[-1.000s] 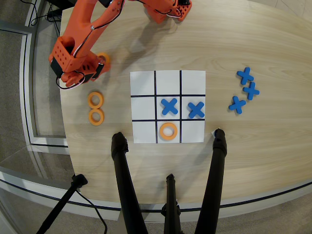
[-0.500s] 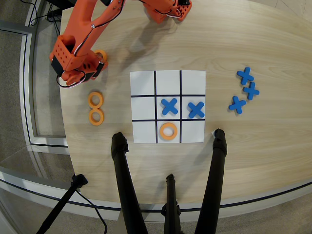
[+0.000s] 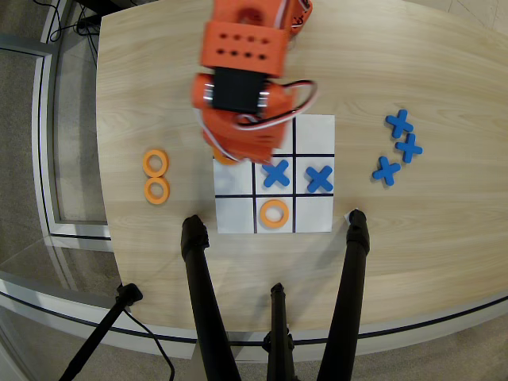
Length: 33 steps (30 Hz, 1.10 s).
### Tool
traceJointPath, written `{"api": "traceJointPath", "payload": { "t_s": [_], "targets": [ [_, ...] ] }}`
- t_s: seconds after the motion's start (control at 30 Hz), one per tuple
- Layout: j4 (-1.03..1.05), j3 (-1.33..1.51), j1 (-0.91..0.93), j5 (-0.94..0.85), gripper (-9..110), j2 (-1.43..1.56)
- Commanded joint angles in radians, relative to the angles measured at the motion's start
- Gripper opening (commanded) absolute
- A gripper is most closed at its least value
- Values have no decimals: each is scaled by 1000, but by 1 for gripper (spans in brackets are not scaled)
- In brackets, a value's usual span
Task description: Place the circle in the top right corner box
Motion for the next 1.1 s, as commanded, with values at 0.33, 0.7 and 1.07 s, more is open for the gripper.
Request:
{"api": "traceJointPath", "payload": {
  "t_s": [0.33, 0.7, 1.07],
  "targets": [
    [-199, -555, -80, 92, 0, -569],
    [-210, -678, -11, 84, 0, -773],
    [-224, -736, 3, 92, 0, -865]
  ]
}}
